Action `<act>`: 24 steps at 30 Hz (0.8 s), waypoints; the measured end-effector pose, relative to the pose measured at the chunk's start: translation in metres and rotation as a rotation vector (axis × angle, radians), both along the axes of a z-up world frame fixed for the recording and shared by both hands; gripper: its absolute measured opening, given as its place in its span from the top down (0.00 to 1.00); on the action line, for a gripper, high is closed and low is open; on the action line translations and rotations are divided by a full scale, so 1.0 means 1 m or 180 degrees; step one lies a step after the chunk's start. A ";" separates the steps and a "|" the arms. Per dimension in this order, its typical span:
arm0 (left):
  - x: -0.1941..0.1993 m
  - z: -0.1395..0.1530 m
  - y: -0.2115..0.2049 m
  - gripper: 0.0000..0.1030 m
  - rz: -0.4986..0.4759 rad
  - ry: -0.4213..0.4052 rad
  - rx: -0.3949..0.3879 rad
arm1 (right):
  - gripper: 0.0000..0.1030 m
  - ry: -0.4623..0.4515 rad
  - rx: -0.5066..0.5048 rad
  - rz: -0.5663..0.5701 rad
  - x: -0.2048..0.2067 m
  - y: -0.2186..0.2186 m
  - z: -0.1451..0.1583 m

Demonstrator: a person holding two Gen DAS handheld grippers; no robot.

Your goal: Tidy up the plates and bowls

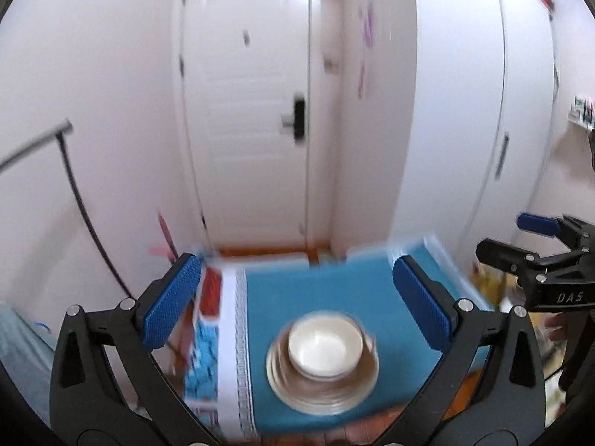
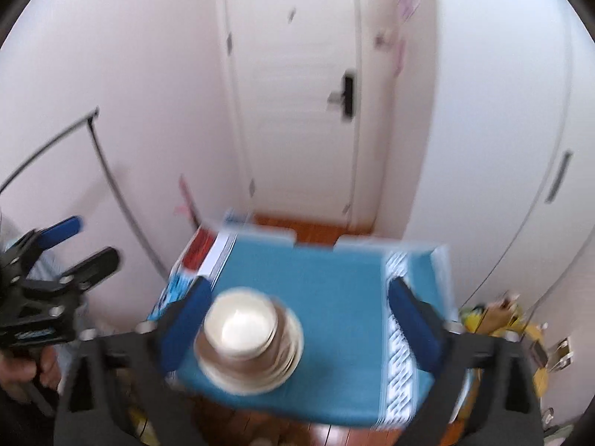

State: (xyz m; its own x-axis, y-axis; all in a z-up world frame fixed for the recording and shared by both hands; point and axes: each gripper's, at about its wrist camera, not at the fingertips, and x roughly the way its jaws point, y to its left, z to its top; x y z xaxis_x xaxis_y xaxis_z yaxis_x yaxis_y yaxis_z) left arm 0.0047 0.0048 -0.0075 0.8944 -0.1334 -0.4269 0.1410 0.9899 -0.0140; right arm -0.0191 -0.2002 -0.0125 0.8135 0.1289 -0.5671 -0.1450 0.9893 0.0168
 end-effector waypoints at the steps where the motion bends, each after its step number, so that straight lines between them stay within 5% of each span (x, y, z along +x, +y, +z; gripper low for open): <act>1: -0.003 0.003 0.000 0.00 0.0050 -0.0081 -0.0006 | 0.01 -0.0114 -0.0022 -0.0076 -0.005 -0.003 0.002; 5: -0.012 0.004 -0.001 0.00 0.0101 -0.0113 -0.0104 | 0.01 -0.0327 -0.0198 -0.0358 -0.015 -0.012 0.002; 24: -0.029 0.001 -0.015 0.00 0.0166 -0.0227 0.0040 | 0.01 -0.0447 -0.0122 -0.0455 -0.032 -0.018 0.000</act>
State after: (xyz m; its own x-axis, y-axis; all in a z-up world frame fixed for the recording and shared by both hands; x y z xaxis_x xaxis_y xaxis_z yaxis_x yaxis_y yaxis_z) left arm -0.0241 -0.0101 -0.0062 0.9282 -0.0810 -0.3633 0.0894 0.9960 0.0065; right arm -0.0508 -0.2181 -0.0124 0.8934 -0.0131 -0.4490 -0.0013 0.9995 -0.0318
